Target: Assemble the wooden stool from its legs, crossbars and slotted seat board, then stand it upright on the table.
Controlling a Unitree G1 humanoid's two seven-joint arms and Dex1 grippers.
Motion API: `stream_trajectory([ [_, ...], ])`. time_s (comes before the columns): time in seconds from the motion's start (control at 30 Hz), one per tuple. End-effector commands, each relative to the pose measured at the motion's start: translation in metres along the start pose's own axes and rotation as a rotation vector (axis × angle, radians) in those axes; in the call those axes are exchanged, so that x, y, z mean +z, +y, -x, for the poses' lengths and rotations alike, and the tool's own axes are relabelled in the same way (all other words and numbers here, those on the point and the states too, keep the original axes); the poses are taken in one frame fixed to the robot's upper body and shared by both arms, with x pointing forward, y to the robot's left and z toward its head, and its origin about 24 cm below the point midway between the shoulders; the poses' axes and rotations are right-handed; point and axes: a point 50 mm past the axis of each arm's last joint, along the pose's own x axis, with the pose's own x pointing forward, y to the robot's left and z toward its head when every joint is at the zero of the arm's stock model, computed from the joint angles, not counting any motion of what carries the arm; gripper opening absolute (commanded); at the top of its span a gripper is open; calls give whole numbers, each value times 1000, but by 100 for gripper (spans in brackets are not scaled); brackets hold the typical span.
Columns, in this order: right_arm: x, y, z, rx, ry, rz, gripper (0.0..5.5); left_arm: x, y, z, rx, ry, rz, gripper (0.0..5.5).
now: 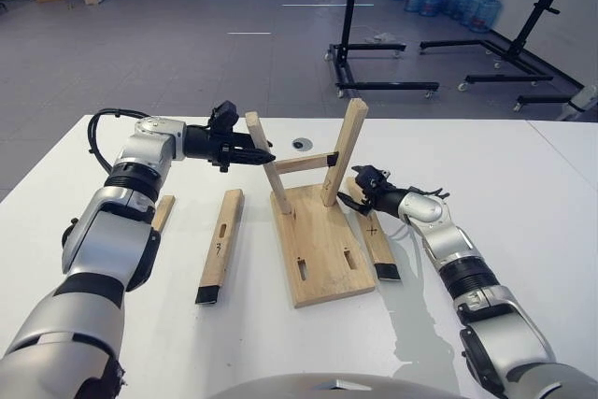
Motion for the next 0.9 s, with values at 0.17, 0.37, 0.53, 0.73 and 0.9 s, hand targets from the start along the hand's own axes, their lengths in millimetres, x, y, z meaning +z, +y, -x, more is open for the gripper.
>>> stream_trajectory([
  [0.17, 32, -5, -2, -5, -143, 88, 388, -122, -31, -27, -65, 510, 225, 201],
  [0.37, 68, -42, 26, -176, -409, 16, 388, -121, -29, -24, -59, 510, 222, 201],
  [0.53, 132, -73, 55, -361, -696, -7, 388, -119, -28, -21, -42, 490, 236, 201],
  [0.73, 225, -23, 58, -405, -951, 524, 388, -115, -27, -22, -61, 462, 249, 201],
  [0.9, 206, 24, 16, -266, -839, 827, 388, -115, -28, -24, -73, 478, 241, 201],
])
